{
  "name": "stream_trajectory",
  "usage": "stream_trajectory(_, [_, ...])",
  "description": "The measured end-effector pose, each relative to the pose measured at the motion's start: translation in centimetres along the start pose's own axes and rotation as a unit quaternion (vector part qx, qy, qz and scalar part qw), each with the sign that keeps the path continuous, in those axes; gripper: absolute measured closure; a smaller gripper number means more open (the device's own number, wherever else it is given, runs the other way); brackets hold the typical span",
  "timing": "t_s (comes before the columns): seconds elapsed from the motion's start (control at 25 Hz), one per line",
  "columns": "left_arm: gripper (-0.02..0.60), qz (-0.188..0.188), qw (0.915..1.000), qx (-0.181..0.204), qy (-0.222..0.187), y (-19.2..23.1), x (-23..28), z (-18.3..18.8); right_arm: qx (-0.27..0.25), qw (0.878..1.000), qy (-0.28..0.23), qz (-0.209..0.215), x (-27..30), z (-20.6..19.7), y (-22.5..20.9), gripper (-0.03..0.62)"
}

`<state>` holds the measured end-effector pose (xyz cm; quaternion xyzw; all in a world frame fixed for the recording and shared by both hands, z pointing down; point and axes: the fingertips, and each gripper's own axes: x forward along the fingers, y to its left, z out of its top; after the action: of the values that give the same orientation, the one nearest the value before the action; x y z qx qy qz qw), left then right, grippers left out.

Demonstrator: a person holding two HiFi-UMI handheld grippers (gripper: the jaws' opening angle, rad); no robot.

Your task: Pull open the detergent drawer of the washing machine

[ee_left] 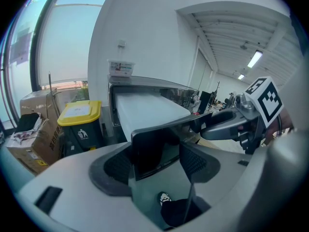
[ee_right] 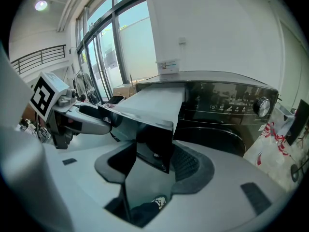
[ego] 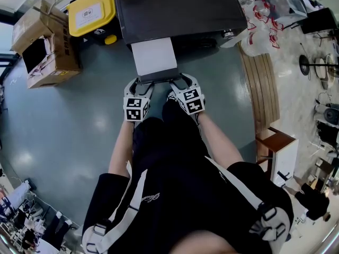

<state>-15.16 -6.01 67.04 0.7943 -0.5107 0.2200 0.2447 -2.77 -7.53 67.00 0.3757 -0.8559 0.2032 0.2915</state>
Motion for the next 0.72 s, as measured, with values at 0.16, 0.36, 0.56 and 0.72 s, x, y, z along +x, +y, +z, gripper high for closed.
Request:
stream_trajectory(0.16, [0.284, 0.000, 1.0000, -0.001, 0.002, -0.2, -0.2, -0.2, 0.002, 1.000, -0.004, -0.002, -0.2, -0.1, 0.1, 0.365])
stream_trajectory(0.36, [0.284, 0.000, 1.0000, -0.003, 0.003, -0.3, -0.3, -0.4, 0.002, 1.000, 0.004, -0.002, -0.4, -0.6, 0.2, 0.365])
stream_trajectory(0.56, [0.284, -0.002, 1.0000, -0.002, 0.003, -0.8, -0.6, -0.7, 0.002, 1.000, 0.001, -0.004, -0.9, -0.9, 0.4, 0.367])
stream_trajectory(0.72, [0.284, -0.001, 1.0000, -0.003, 0.004, -0.8, -0.8, -0.9, 0.004, 1.000, 0.002, -0.003, -1.0, -1.1, 0.6, 0.368])
